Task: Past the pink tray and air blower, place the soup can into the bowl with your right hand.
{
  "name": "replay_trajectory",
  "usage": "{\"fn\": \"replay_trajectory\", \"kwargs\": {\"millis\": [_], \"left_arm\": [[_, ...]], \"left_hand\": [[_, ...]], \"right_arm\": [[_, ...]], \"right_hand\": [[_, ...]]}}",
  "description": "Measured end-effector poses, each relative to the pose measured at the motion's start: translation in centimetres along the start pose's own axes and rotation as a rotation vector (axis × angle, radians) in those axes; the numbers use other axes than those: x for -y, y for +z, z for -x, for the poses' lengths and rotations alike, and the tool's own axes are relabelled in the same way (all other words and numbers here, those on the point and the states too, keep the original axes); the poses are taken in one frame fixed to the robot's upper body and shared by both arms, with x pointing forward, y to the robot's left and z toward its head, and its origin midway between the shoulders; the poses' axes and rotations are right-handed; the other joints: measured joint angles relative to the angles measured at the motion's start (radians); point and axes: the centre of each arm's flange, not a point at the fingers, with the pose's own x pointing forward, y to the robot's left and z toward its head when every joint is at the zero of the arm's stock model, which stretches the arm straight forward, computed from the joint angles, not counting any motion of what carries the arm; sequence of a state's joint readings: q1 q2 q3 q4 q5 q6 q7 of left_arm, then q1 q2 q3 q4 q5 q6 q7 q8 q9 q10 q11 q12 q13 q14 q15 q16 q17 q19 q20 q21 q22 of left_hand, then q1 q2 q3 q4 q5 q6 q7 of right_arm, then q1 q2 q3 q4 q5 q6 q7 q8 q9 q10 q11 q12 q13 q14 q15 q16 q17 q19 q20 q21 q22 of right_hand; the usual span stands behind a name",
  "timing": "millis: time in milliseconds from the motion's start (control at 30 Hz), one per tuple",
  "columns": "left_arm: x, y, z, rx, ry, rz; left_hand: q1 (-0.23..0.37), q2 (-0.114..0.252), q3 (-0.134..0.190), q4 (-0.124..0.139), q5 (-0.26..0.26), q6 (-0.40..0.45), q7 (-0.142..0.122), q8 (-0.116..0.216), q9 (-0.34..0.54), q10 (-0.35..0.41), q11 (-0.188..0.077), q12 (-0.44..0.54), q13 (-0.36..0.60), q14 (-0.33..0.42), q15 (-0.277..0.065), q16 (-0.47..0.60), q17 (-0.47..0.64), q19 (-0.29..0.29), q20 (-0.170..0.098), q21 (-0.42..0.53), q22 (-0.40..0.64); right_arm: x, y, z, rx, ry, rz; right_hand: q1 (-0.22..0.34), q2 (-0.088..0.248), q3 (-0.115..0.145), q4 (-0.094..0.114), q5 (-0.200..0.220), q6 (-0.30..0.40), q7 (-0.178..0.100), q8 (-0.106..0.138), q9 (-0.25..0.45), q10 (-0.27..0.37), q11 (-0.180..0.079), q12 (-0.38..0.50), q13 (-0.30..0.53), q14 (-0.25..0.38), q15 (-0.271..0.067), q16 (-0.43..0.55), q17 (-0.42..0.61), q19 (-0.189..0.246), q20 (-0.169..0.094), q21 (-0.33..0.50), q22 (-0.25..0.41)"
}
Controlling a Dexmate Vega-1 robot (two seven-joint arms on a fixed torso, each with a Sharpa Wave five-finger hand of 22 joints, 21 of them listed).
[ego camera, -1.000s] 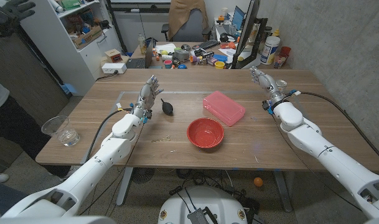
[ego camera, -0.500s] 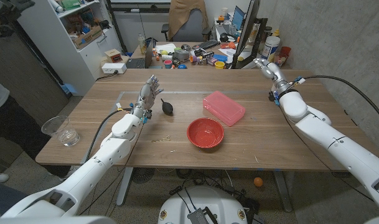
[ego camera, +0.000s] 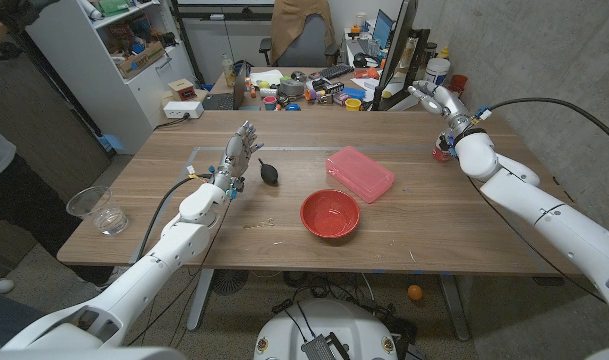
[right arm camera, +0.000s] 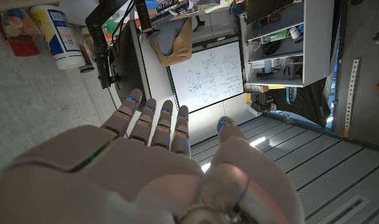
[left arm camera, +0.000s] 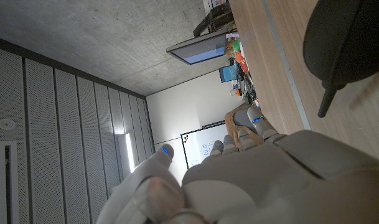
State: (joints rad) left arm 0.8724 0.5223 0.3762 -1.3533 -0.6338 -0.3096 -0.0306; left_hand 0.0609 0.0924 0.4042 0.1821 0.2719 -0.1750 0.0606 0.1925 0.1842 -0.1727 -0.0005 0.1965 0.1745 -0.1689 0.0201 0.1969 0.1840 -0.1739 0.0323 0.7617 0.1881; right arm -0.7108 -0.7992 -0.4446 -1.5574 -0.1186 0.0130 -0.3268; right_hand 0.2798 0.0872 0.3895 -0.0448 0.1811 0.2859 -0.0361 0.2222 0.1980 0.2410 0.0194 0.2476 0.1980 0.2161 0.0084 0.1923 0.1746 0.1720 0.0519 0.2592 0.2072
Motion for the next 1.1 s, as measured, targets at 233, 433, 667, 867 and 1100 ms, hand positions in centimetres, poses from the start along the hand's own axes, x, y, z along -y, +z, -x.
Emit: {"fn": "replay_trajectory", "kwargs": {"millis": [233, 433, 667, 867, 1100], "left_arm": [[0.1, 0.1, 0.0, 0.002, 0.001, -0.001], [0.3, 0.1, 0.0, 0.0, 0.0, -0.003], [0.6, 0.1, 0.1, 0.001, -0.001, -0.004], [0.9, 0.2, 0.2, 0.003, -0.001, -0.004], [1.0, 0.3, 0.3, 0.004, -0.001, -0.006]], "left_hand": [[0.0, 0.0, 0.0, 0.0, 0.006, 0.0, 0.0, 0.0, 0.0, 0.0, 0.0, 0.0, 0.0, 0.0, 0.0, 0.0, 0.0, 0.0, 0.0, 0.0, 0.0], [0.0, 0.0, 0.003, 0.003, 0.006, 0.0, 0.0, 0.0, 0.0, 0.0, 0.0, 0.0, 0.0, 0.0, 0.0, 0.0, 0.0, 0.0, 0.0, 0.0, 0.0], [0.0, 0.0, 0.007, -0.001, 0.006, 0.0, 0.0, 0.0, 0.0, 0.0, 0.0, 0.0, 0.0, 0.0, 0.0, 0.0, 0.0, 0.0, 0.0, 0.0, 0.0], [0.0, 0.0, 0.007, -0.001, 0.006, 0.0, 0.0, 0.0, 0.0, 0.0, 0.0, 0.0, 0.0, 0.0, 0.0, 0.0, 0.0, 0.0, 0.0, 0.0, 0.0], [0.0, 0.0, 0.007, -0.001, 0.006, 0.003, -0.003, 0.0, 0.0, 0.0, 0.0, 0.0, 0.0, 0.0, 0.0, 0.0, 0.0, 0.0, 0.0, 0.0, 0.0]], "right_arm": [[1.0, 0.0, -0.8, 0.003, -0.008, 0.107], [2.0, -0.1, -1.5, -0.002, -0.013, 0.189], [2.9, -0.5, -2.1, -0.016, -0.018, 0.277], [3.7, -0.9, -2.6, -0.035, -0.02, 0.349], [4.6, -1.4, -3.2, -0.062, -0.023, 0.409]], "right_hand": [[0.007, -0.007, 0.0, -0.008, 0.0, -0.014, 0.003, -0.005, 0.005, -0.005, -0.005, 0.0, 0.0, 0.002, -0.002, 0.0, 0.0, 0.0, 0.0, 0.0, 0.0], [0.007, -0.007, -0.004, -0.012, 0.0, -0.025, 0.004, -0.012, 0.005, -0.011, -0.011, -0.004, 0.0, -0.002, -0.005, 0.0, 0.005, 0.0, 0.0, 0.0, 0.0], [0.007, -0.007, -0.004, -0.012, 0.0, -0.034, 0.002, -0.012, 0.004, -0.016, -0.016, -0.008, 0.0, -0.009, -0.012, -0.004, 0.005, 0.0, 0.0, 0.0, 0.0], [0.007, -0.007, -0.008, -0.016, 0.0, -0.04, 0.008, -0.012, 0.004, -0.021, -0.021, -0.008, 0.0, -0.009, -0.012, -0.004, 0.005, 0.0, 0.0, 0.0, 0.0], [0.007, -0.007, -0.013, -0.012, 0.0, -0.061, 0.0, -0.024, 0.002, -0.033, -0.025, -0.015, 0.0, -0.015, -0.018, -0.004, 0.01, 0.0, 0.0, -0.004, 0.0]]}}
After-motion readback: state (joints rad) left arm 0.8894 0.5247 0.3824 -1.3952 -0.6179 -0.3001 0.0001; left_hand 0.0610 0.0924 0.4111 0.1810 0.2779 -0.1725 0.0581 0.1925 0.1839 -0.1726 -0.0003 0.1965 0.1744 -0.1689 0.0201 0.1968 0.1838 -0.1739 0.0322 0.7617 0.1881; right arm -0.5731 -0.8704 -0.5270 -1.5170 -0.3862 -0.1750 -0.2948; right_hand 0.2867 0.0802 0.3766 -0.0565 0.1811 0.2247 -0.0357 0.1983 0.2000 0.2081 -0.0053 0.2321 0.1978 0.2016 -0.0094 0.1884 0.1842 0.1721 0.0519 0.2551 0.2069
